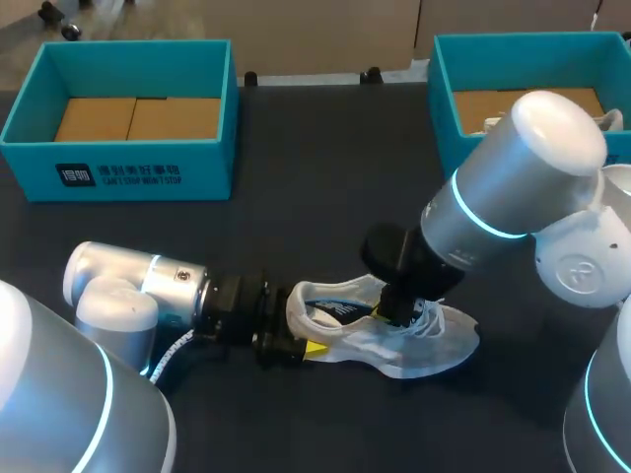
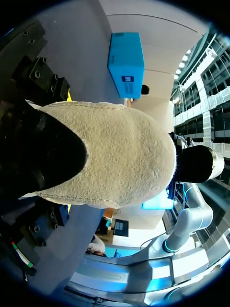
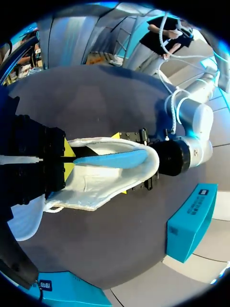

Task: Take the shoe out of the shoebox, open the shoe tongue, remove and reinsert the insole, then place the shoe into the shoebox

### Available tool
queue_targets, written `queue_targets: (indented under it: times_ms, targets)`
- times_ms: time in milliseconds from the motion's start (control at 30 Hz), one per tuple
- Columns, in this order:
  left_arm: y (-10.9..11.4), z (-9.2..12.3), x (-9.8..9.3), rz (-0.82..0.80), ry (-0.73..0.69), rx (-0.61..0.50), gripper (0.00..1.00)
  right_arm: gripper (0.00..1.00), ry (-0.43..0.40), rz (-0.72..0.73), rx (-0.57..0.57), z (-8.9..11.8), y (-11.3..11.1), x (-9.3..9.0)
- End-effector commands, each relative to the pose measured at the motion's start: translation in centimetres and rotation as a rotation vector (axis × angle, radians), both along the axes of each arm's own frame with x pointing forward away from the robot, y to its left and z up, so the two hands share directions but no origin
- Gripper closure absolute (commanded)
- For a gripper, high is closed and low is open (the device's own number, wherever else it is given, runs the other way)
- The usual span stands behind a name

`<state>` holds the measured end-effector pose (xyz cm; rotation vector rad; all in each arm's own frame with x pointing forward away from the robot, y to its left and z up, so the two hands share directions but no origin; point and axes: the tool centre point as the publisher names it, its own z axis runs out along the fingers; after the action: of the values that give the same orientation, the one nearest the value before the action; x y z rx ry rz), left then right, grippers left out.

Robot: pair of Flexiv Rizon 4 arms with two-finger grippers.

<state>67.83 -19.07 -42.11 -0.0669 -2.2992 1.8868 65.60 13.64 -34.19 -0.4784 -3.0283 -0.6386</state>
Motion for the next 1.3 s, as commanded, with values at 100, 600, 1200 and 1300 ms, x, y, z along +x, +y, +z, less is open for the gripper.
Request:
queue_targets:
  times_ms: [100, 600, 1200, 1300]
  targets:
    - [-0.1, -0.4, 0.1, 0.001, 0.0, 0.001, 1.0, 1.0, 0.012, 0.011, 0.016, 0.3, -0.5, -0.1]
    - [-0.1, -0.4, 0.1, 0.001, 0.0, 0.001, 1.0, 0.38, 0.013, 0.051, -0.012, 0.9, 0.7, 0.9]
    - [-0.1, -0.4, 0.1, 0.001, 0.0, 0.001, 1.0, 0.74, 0.04, 0.085, -0.006, -0.1, 2.5, 1.8]
    - [-0.1, -0.4, 0.1, 0.001, 0.0, 0.001, 1.0, 0.84, 0.034, 0.072, -0.008, 0.2, 2.1, 1.7]
